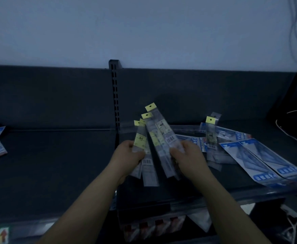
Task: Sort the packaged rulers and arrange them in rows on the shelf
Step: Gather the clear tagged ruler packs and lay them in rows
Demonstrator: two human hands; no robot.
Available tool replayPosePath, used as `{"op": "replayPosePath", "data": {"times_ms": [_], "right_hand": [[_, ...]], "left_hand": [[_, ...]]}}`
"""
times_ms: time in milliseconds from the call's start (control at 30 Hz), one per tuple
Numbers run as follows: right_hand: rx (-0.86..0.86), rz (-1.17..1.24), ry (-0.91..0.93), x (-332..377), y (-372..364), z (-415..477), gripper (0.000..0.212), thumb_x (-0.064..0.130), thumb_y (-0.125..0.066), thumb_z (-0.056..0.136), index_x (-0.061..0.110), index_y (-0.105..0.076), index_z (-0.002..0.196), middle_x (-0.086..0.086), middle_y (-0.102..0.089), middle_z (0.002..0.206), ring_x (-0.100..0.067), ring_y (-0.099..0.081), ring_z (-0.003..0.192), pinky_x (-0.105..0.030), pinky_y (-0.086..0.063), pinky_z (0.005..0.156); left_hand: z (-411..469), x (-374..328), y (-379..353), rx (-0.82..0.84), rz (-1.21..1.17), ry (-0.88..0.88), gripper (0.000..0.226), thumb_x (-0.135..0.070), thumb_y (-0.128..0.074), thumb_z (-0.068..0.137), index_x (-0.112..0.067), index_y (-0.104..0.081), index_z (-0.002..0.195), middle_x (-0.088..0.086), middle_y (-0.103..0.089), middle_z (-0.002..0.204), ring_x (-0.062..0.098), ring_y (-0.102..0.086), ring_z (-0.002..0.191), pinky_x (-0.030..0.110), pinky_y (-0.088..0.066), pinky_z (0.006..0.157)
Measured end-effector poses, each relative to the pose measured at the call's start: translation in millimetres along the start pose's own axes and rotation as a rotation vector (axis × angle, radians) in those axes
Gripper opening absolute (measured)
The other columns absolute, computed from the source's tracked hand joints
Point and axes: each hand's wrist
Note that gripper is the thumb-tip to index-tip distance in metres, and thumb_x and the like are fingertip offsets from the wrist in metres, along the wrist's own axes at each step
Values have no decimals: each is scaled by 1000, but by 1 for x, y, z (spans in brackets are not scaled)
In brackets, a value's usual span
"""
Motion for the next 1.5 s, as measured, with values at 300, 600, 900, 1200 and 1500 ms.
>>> {"op": "replayPosePath", "data": {"times_ms": [300,600,900,1200,1500], "right_hand": [[67,71,86,24,-41,0,23,17,-51,93,10,-46,71,-2,-48,68,-10,-44,58,-11,-33,43],[174,56,214,82,-108,-15,12,21,-53,91,12,-56,84,-3,-60,84,-14,-55,72,-25,-39,55],[395,137,314,168,-209,-69,18,19,-53,91,19,-52,73,7,-54,70,-6,-50,59,-20,-38,54],[556,148,423,266,-333,-150,24,22,-52,95,-1,-50,87,-16,-48,77,-17,-44,64,-29,-34,56],[677,167,478,329,-421,-197,18,23,-52,95,6,-53,88,-11,-55,82,-23,-55,75,-32,-42,64]], "left_hand": [[-26,6,29,-177,-82,-43,34,-14,-67,89,-15,-54,120,0,-66,105,18,-66,91,33,-57,76],[-62,17,107,-342,-86,-73,31,-16,-67,89,-19,-52,116,-6,-66,103,12,-66,89,28,-57,69],[-130,48,229,-553,-68,8,32,-18,-68,87,-18,-55,116,-4,-68,106,16,-66,92,44,-55,86],[-217,87,373,-734,-18,37,29,-21,-66,90,-24,-49,114,-4,-58,114,12,-60,95,41,-53,87],[-258,123,472,-860,85,98,59,-26,-63,92,-14,-36,144,1,-48,138,15,-54,110,26,-43,82]]}}
Point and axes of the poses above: each hand's wrist, its own z-axis towards the middle knuckle, its own y-axis out of the back of the hand, x = y × z
